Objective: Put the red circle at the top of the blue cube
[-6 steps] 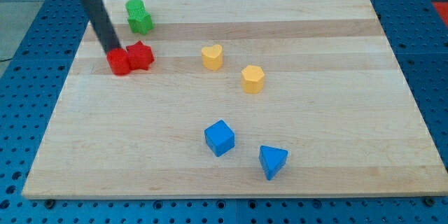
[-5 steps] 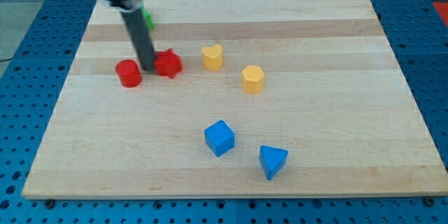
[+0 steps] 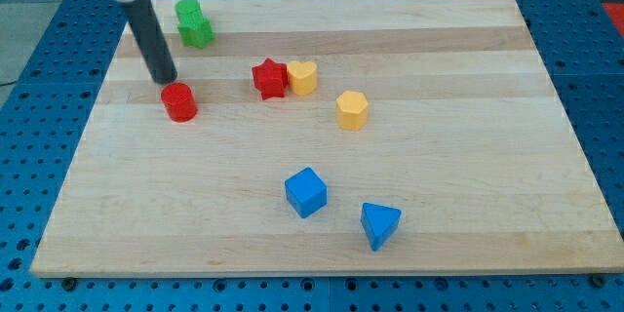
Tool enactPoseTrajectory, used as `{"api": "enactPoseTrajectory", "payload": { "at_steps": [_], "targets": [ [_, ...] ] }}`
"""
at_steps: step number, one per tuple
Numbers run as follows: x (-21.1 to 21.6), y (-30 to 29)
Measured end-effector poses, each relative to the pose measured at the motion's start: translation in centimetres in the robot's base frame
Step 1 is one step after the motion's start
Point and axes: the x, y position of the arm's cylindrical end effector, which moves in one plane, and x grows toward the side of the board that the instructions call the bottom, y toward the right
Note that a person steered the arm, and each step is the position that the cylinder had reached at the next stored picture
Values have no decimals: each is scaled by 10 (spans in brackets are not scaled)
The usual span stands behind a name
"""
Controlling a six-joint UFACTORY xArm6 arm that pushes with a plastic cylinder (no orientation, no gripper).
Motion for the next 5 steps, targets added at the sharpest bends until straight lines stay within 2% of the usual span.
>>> {"api": "enactPoseTrajectory", "payload": {
  "at_steps": [1,2,3,5],
  "targets": [
    [46,11],
    [66,49],
    [68,99],
    [39,99]
  ]
}}
